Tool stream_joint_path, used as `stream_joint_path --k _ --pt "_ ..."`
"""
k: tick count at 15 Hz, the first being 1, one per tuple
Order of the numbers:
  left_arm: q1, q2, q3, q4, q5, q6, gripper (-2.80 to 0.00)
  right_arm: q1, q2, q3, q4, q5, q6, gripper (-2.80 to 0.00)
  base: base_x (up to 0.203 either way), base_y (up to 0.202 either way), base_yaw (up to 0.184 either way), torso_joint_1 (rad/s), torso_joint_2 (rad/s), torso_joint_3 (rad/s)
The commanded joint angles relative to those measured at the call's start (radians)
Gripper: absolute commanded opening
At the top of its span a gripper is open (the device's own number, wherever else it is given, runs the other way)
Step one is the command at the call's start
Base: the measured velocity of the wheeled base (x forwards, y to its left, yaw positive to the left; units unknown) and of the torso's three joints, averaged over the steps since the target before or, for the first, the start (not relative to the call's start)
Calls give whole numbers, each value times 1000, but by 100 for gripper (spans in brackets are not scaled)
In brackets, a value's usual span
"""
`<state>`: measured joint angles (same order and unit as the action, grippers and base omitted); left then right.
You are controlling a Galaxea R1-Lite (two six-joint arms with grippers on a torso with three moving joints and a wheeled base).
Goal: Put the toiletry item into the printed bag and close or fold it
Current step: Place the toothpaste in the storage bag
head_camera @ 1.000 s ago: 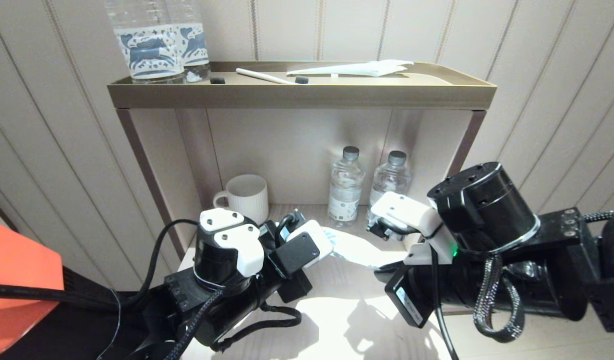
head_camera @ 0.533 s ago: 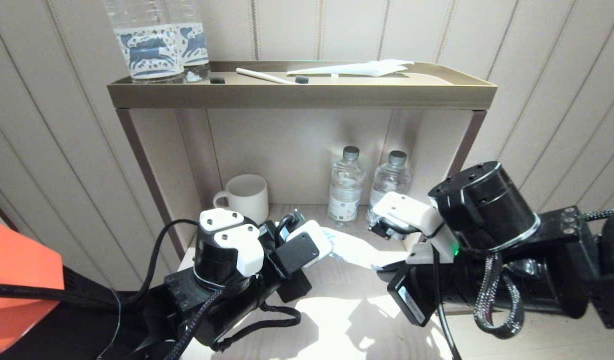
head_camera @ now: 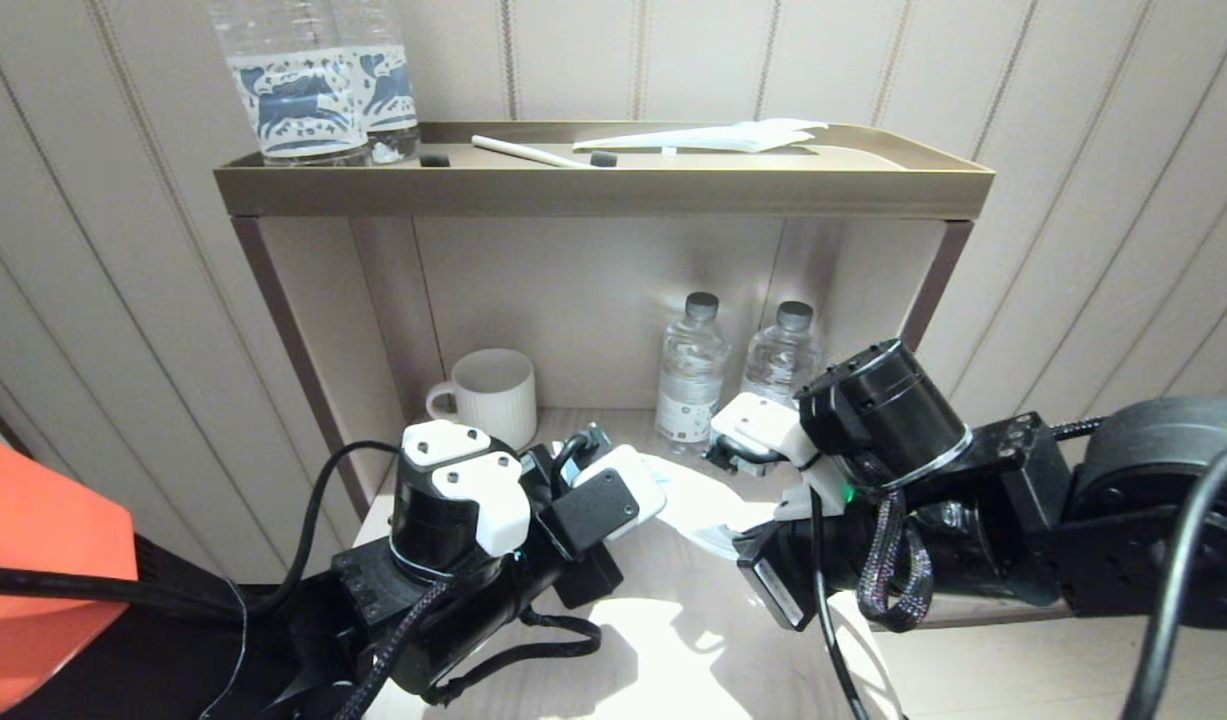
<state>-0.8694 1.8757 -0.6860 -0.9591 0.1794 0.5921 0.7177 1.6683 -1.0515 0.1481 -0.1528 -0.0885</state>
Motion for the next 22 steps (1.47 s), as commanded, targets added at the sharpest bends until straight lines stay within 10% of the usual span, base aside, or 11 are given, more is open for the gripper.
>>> stream_joint_path --k 1,22 --pt "0 8 -1 -7 2 3 -280 -4 -3 -2 1 -1 0 -280 0 0 0 0 0 0" --pt "-4 13 0 -7 2 3 -280 57 -125 71 57 -4 -81 -280 0 0 0 0 0 0"
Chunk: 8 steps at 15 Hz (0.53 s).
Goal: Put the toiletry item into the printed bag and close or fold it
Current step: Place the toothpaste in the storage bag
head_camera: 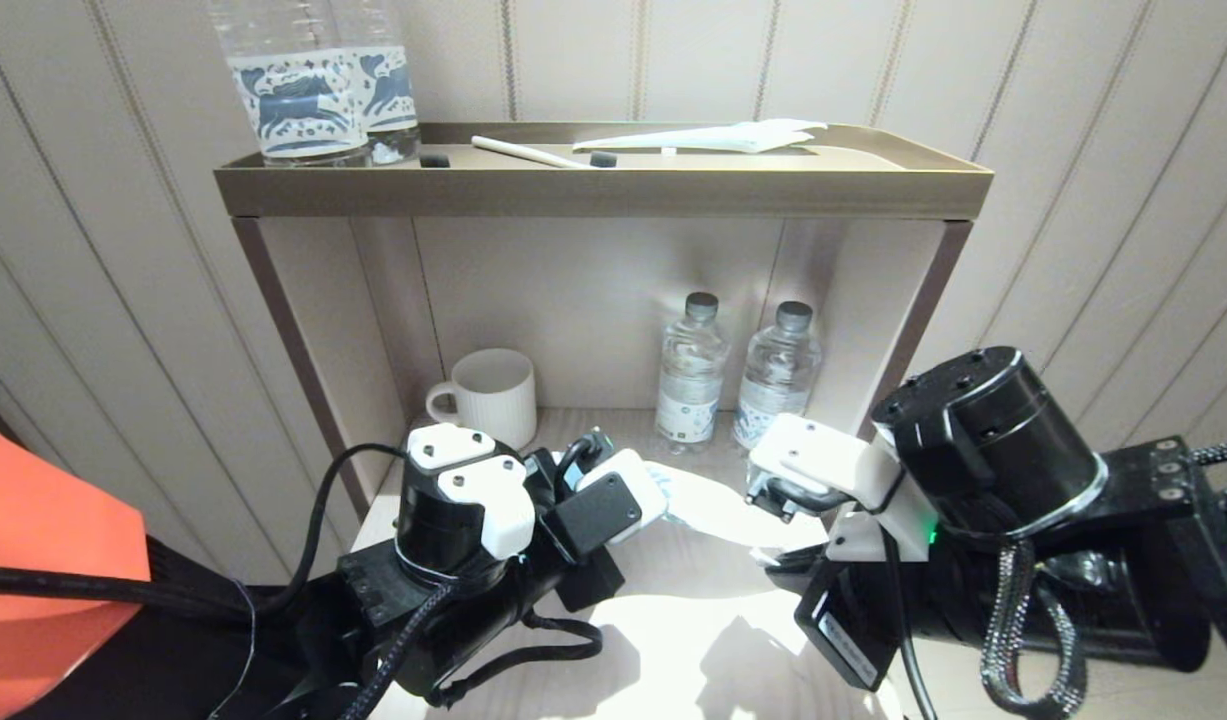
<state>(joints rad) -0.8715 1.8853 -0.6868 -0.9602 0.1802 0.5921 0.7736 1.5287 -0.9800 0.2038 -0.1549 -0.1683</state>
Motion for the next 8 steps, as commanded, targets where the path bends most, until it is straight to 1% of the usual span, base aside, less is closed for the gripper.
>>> stream_joint_path --k 1,8 --pt "-7 6 1 -6 1 3 -280 -3 25 -3 0 -2 2 -280 0 0 0 0 0 0" --pt "-10 4 4 -6 2 5 -280 -13 59 -29 -3 -8 10 -280 0 0 0 0 0 0"
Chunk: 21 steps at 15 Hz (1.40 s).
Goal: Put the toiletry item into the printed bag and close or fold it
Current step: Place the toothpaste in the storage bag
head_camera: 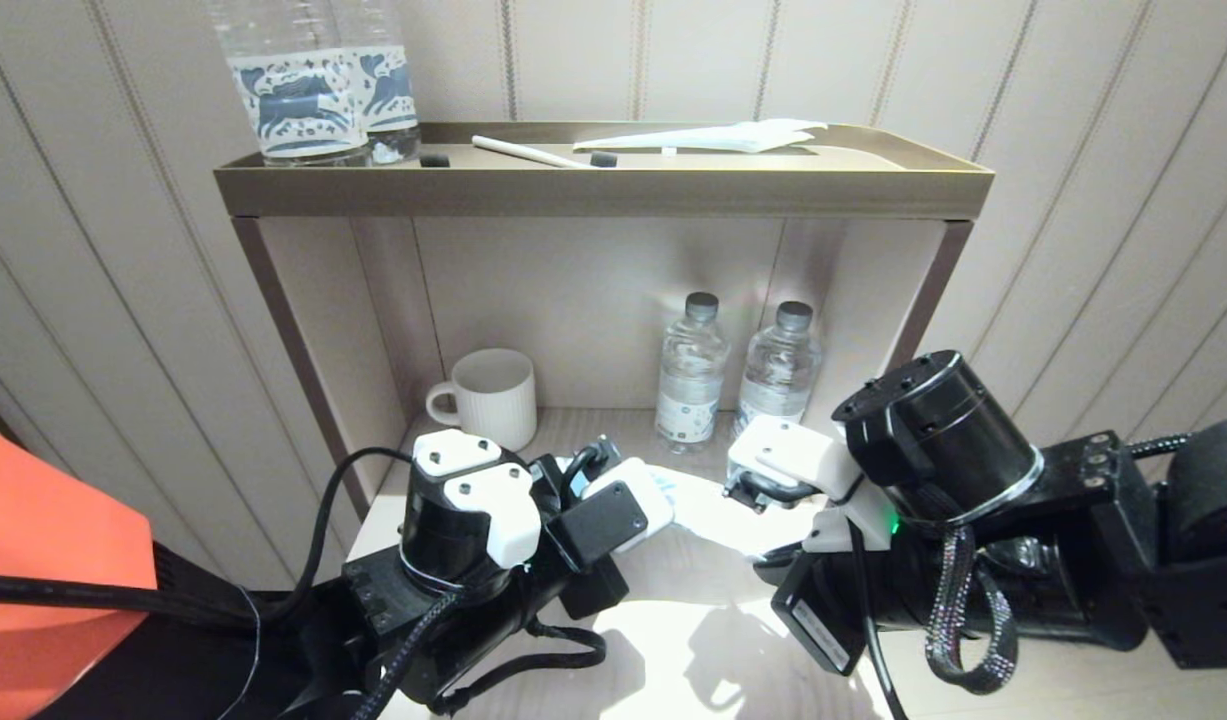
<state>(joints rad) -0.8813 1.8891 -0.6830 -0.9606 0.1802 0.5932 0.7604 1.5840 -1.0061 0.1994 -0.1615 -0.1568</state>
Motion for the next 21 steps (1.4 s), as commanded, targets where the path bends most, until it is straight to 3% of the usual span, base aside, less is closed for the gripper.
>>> stream_joint_path --k 1,21 --pt "-1 1 2 -6 2 4 -280 0 1 -5 2 -2 -2 -280 0 0 0 0 0 0" --pt "-46 -7 11 -6 1 7 -280 -41 82 -64 2 7 34 -280 0 0 0 0 0 0"
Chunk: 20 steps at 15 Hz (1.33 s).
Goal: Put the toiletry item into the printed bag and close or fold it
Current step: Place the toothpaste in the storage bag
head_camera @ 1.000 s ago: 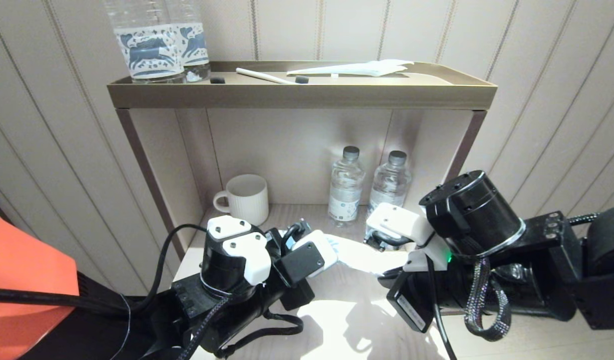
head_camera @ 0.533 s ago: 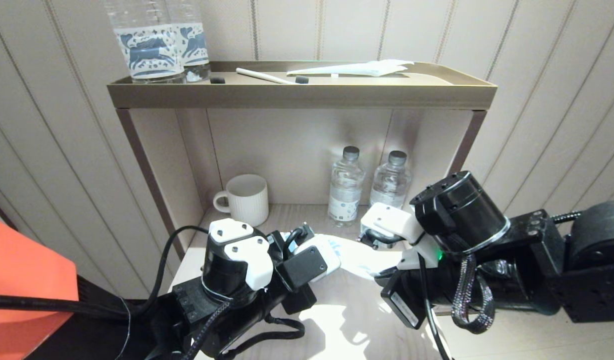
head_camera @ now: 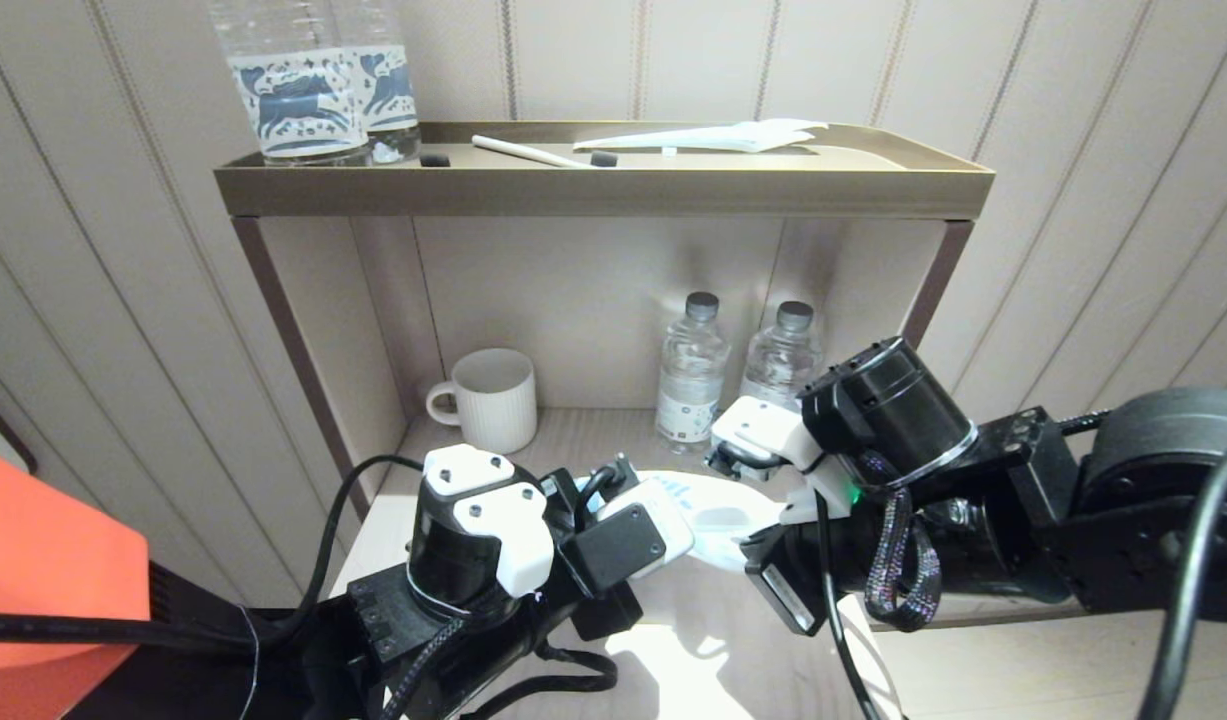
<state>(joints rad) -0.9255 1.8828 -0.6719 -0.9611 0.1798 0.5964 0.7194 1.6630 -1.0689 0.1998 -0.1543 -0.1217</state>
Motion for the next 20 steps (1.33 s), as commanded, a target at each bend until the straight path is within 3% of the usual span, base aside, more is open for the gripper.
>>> stream_joint_path --k 1,7,11,12,20 --pt "-9 -1 0 -7 1 3 -280 10 4 0 0 -1 -1 -280 0 0 0 0 0 0" --pt "-21 -2 1 -7 1 2 -280 49 54 0 -130 -8 63 -280 0 0 0 0 0 0" --pt "-26 -2 2 -5 3 2 -280 49 60 1 -140 -11 65 -280 0 0 0 0 0 0" --pt "-27 -2 2 -5 3 2 -280 48 60 0 -145 -24 65 0 0 0 0 0 0 0" --pt "-33 -5 8 -7 1 -10 -280 48 -16 8 -162 -32 63 0 0 0 0 0 0 0"
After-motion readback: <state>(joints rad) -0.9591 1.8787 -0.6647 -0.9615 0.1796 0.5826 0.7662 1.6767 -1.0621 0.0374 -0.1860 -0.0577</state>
